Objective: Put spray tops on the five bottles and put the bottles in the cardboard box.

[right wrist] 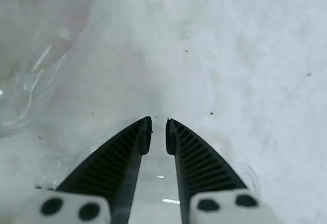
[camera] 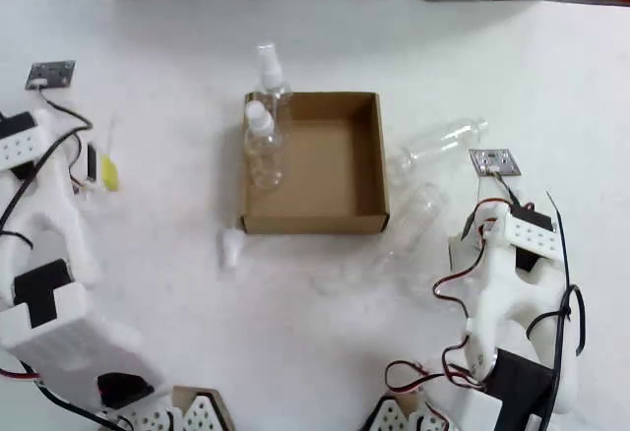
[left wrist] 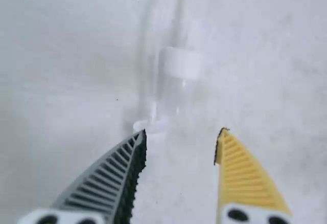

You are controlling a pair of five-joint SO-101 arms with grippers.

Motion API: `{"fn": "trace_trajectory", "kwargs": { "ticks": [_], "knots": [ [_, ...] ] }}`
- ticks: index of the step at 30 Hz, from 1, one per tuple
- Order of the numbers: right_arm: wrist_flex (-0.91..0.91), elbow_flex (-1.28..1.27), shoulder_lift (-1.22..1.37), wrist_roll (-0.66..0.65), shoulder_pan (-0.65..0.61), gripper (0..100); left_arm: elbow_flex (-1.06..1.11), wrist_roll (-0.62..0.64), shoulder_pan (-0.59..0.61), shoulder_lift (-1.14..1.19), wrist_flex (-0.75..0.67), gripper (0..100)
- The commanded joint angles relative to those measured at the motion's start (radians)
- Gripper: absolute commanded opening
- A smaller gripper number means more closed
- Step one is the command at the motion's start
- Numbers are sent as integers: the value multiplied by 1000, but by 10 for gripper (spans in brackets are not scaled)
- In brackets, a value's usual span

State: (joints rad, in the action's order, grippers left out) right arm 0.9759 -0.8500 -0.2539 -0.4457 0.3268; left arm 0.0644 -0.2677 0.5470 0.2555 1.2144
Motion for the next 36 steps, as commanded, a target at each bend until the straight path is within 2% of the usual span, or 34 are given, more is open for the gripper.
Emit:
{"fn": "trace_trajectory", "kwargs": {
  "ticks": [1,6,10,20,28,33,36],
  "knots": [
    [-12,0,-13,-11,7,34,-143,-12,-19,-21,140,229],
    [-62,-28,-13,-11,8,33,-141,-69,-67,-125,258,227],
    [-68,-31,-15,-11,10,33,17,-69,-143,-326,278,229],
    [-71,-32,-13,-12,10,34,649,-66,-460,-862,87,229],
    [-71,-34,-13,-12,12,34,961,-60,-659,-1038,-46,230],
    [-70,-34,-13,-12,12,33,1076,132,-684,-1040,-255,230],
    [-70,-34,-13,-14,12,33,1111,190,-685,-1040,-342,230]
  ]
}}
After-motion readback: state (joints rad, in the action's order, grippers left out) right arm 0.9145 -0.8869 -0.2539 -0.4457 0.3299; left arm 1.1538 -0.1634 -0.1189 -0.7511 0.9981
